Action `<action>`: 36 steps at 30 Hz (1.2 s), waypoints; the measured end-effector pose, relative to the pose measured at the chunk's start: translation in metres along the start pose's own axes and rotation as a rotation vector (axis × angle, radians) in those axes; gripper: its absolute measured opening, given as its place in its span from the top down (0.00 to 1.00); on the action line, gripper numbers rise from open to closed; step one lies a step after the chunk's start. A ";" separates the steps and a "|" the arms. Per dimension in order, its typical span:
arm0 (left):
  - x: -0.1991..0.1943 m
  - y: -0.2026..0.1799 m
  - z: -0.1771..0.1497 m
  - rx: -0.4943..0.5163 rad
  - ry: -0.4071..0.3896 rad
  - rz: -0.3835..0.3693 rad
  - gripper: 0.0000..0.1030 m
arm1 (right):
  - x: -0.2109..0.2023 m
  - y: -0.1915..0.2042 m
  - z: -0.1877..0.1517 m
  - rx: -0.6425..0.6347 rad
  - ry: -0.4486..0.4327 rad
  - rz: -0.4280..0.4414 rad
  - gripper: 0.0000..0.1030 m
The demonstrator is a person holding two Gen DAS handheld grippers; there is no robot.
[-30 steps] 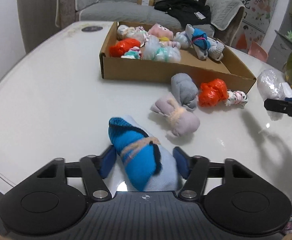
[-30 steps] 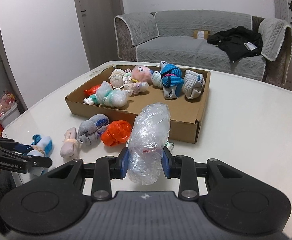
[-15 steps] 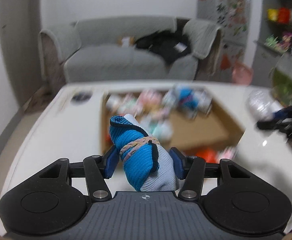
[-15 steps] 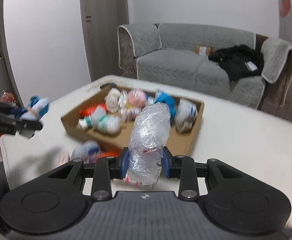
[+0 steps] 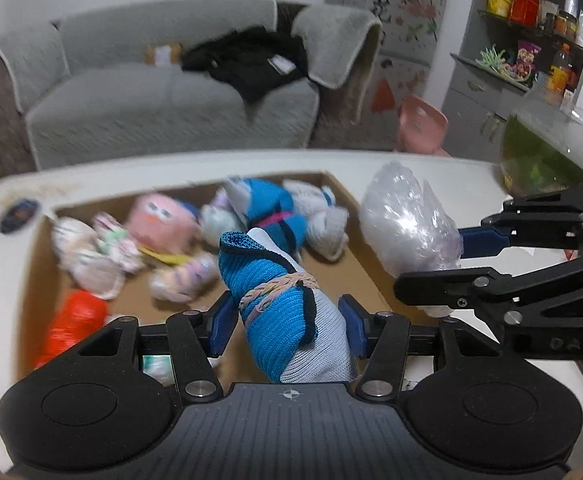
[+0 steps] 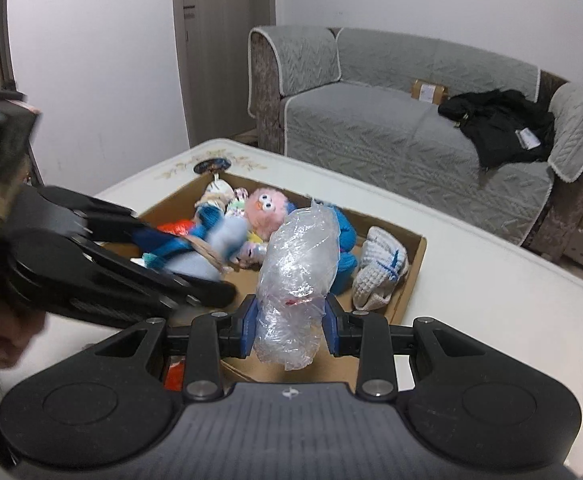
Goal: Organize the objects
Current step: 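Carry the blue sock and clear bag bundle into the box and open both grippers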
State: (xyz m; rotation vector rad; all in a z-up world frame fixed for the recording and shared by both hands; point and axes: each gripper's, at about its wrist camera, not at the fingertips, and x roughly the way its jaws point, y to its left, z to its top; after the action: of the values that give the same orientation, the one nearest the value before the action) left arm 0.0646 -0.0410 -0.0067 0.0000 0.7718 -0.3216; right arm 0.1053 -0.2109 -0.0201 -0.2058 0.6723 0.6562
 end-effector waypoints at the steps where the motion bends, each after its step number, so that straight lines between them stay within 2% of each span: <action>1: 0.008 0.003 -0.001 0.001 0.016 0.002 0.41 | 0.005 -0.001 0.000 0.000 0.008 0.004 0.71; 3: 0.018 0.010 -0.005 0.012 0.043 0.015 0.41 | 0.014 -0.002 0.001 -0.001 0.025 0.012 0.71; 11: 0.028 0.040 -0.012 0.108 0.103 0.154 0.41 | 0.059 0.003 0.017 -0.049 0.094 0.054 0.71; 19: 0.041 0.043 -0.003 0.150 0.120 0.166 0.40 | 0.098 0.009 0.033 -0.100 0.183 0.061 0.71; 36: 0.053 0.045 -0.003 0.178 0.167 0.205 0.36 | 0.122 0.000 0.032 -0.073 0.288 0.054 0.68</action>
State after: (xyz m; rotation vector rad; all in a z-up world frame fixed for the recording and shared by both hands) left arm 0.1109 -0.0130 -0.0498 0.2748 0.8988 -0.1954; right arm 0.1940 -0.1377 -0.0730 -0.3546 0.9333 0.7106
